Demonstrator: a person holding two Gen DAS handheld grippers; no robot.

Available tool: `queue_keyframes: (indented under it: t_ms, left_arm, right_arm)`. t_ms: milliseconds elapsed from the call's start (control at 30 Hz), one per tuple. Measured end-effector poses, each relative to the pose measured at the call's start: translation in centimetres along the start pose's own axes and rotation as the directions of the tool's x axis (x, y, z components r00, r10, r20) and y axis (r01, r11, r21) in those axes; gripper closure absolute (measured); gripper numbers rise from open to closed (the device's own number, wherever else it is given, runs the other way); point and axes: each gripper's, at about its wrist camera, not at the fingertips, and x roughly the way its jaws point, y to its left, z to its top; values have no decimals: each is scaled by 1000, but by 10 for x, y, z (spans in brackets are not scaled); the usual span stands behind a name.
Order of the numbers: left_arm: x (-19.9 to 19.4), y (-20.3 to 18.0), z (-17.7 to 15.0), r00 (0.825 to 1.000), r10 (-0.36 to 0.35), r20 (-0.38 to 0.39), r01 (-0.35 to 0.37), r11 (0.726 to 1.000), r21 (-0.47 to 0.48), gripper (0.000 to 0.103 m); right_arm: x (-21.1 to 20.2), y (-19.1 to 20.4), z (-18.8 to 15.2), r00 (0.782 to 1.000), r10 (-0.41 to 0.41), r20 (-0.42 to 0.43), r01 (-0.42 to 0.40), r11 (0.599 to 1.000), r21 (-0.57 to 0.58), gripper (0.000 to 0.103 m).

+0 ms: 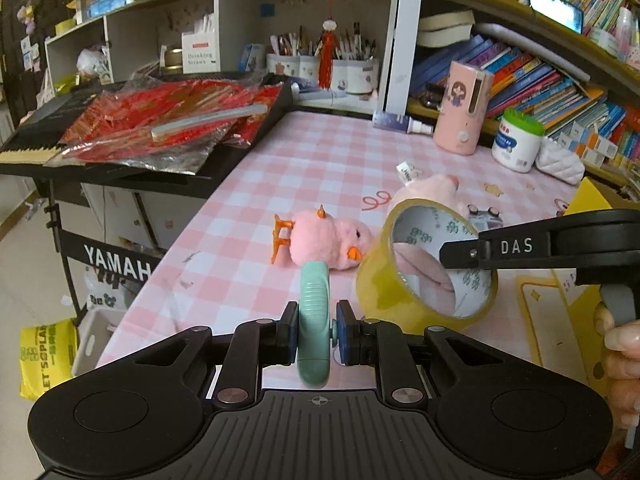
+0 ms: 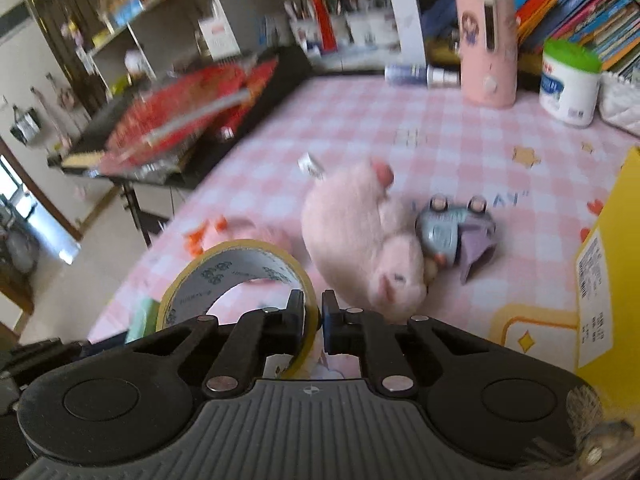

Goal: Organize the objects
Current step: 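Lift and carry the mint roller and tape roll with both tools toward the yellow box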

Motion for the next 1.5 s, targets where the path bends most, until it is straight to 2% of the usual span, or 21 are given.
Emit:
queue_keyframes:
  t_ms: [600, 867, 1500]
  left_arm:
    - [-44, -2, -27, 995, -86, 48, 84, 996, 34, 86]
    - [-66, 2, -52, 992, -127, 28, 125, 991, 43, 86]
    - [-120, 0, -95, 981, -191, 26, 186, 974, 133, 86]
  right_arm:
    - [-48, 6, -39, 995, -95, 22, 94, 995, 42, 94]
    - [-75, 11, -75, 989, -147, 21, 145, 986, 79, 94]
    - [-136, 26, -150, 978, -204, 41, 195, 967, 163, 94]
